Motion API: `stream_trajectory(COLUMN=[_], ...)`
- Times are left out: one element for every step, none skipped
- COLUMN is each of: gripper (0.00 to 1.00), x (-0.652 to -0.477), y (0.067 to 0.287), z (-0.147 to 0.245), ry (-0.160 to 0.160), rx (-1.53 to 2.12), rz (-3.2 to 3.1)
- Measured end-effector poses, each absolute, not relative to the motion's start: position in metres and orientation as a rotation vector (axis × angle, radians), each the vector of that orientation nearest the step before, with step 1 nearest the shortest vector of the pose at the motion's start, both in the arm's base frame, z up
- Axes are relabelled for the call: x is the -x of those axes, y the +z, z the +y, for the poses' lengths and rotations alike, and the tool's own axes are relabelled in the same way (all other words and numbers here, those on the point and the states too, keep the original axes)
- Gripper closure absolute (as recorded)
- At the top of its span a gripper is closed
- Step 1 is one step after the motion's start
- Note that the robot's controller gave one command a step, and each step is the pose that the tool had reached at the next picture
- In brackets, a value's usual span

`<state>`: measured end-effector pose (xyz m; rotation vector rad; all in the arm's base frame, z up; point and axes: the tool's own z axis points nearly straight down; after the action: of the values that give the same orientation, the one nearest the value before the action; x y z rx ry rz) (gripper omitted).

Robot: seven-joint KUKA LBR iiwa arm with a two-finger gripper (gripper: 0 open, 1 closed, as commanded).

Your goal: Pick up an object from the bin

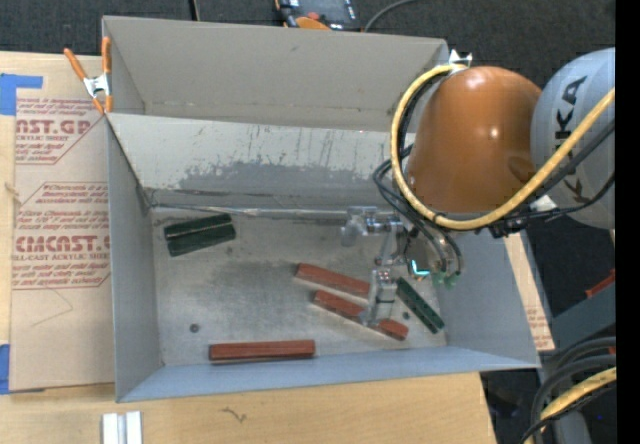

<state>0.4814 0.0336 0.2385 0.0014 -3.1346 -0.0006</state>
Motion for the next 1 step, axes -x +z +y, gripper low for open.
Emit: stream_trajectory(gripper=[0.0], x=[-0.5], y=[0.1315], z=[-0.0107], ry=[-0.001], rx=[-0.4], rz=[-3.111])
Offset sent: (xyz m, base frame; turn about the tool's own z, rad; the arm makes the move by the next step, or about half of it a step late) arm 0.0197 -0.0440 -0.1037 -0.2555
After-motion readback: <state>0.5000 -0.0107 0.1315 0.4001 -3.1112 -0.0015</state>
